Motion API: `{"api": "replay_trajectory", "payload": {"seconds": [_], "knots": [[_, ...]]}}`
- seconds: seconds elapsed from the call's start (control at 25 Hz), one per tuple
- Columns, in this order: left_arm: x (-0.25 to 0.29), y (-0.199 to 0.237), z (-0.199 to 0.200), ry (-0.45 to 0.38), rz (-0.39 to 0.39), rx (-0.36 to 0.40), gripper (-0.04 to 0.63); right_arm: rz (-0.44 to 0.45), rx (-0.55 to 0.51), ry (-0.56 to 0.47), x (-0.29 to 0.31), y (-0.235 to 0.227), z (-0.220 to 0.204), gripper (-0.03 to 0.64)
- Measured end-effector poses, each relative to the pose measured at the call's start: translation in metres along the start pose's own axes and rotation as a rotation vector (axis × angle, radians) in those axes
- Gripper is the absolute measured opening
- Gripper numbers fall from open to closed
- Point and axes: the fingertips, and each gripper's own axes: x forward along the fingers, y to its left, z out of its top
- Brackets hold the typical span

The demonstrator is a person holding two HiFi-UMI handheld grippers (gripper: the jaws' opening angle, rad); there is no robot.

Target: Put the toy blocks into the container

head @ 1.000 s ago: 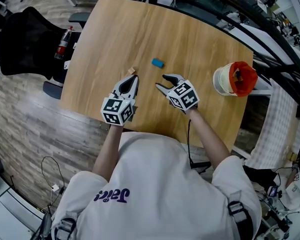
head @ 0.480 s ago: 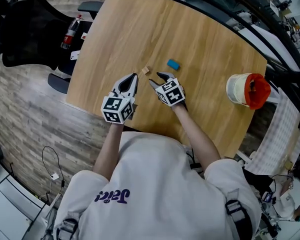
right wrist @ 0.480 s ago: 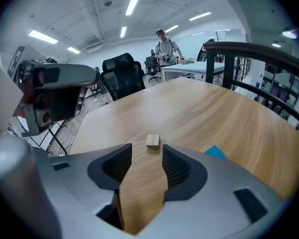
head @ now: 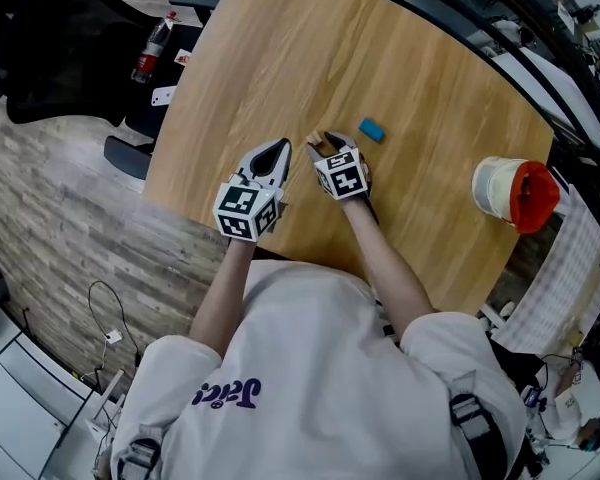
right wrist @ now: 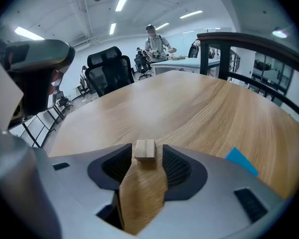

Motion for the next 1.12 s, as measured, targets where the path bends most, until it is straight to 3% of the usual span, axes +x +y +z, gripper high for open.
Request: {"api": "replay_trajectory", "payload": {"seconds": [0.16, 0.24, 0.48, 0.76, 1.12], "knots": [[0.0, 0.008, 0.001, 0.001, 0.001, 0.0, 0.008, -0.016, -0.03, 0.028, 0.01, 0.001, 0.0, 0.191], [-0.002, 0.009, 0.002, -0.003, 0.006, -0.006, 0.008, -0.025, -0.037, 0.035, 0.009, 0.0, -0.001, 0.139], [-0.007, -0.001, 0.007, -0.024, 0.001, -0.009, 0.008, -0.015, -0.054, 0.028, -0.004, 0.008, 0.001, 0.135], [-0.014, -0.031, 0.01, -0.056, -0.025, 0.014, 0.008, -0.015, -0.017, -0.08, -0.055, 0.015, 0.013, 0.135], [-0.013, -0.112, 0.009, -0.063, -0.129, 0.089, 0.008, -0.068, 0.104, -0.257, -0.168, -0.002, -0.003, 0.135]]}}
